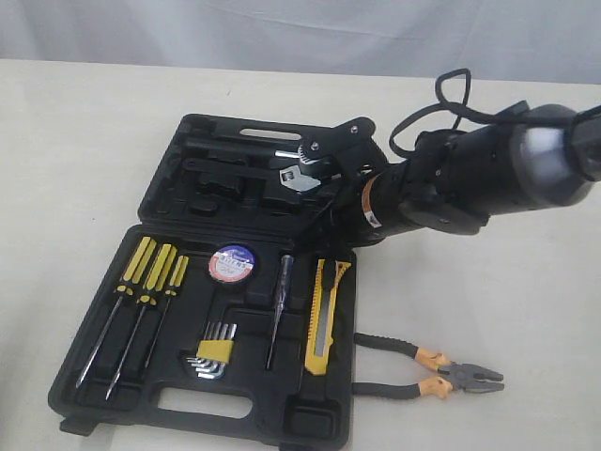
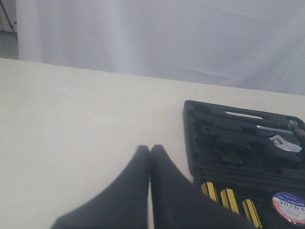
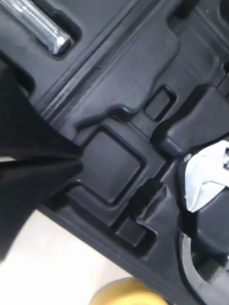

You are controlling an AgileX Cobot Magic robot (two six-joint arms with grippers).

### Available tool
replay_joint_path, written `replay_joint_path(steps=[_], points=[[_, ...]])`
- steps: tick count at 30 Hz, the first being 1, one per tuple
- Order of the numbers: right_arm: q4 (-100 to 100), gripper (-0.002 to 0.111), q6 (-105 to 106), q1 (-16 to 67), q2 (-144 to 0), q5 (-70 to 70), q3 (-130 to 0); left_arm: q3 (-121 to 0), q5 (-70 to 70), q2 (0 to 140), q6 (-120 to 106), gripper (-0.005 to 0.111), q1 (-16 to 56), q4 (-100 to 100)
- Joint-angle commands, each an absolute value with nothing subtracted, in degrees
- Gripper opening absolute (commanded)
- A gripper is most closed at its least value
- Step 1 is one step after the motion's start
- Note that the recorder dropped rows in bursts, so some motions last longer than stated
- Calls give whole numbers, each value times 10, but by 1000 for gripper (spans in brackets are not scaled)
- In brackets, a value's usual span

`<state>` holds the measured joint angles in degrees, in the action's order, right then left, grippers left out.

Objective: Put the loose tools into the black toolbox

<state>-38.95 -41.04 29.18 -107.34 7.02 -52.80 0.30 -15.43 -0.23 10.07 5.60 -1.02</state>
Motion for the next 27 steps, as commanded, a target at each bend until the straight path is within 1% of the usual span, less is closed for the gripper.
replay_joint_path(steps=[1,7,11,18,27], points=[[-401,-1,-407,288,-1077,75,-532,0,-155,0,100,0,59,-13],[-401,-1,-393,295,-1077,112,-532,0,-155,0,100,0,59,-13],[-401,-1,-390,320,-1076,116,-532,0,-155,0,100,0,59,-13],[-401,-1,-387,362,-1069,169,-532,0,-155,0,100,0,59,-13],[-408,-1,-387,362,-1069,174,-532,0,-155,0,100,0,59,-13]])
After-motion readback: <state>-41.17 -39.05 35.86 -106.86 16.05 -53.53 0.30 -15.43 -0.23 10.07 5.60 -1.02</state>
